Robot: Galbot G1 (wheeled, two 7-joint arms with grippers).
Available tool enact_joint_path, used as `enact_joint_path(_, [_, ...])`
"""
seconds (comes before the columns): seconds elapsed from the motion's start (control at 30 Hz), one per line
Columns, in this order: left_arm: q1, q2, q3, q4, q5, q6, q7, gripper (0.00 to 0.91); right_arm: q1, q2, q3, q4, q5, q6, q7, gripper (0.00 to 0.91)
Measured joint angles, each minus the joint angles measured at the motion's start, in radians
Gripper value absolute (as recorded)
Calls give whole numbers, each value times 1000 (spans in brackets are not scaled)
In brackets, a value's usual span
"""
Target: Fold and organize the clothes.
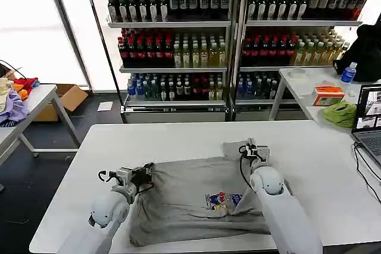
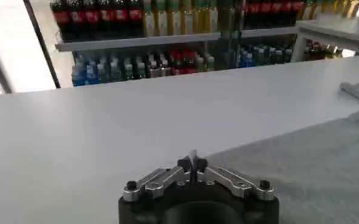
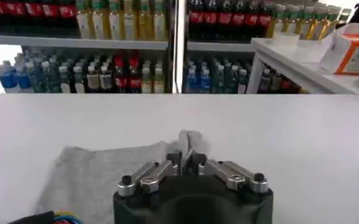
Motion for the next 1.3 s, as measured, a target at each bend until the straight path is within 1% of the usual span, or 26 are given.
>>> enact_joint_path(0.27, [5,-6,-2,-14,12,-40,-13,10,-38,9,23,76,14,27,-1,0])
enact_joint_path(0.7, [48,6,-34,-106,24,-111,-18,10,-119,-14,60,294,32,41,26,0])
enact_joint_path(1.07, [107,29,-57,-187,44,-128,6,10,-266,-51,111,484,34,42,59,0])
enact_joint_path(1.3, [170,41,-76,-235,75,-147,21,10,-370,-75,154,580,41,43,62,0])
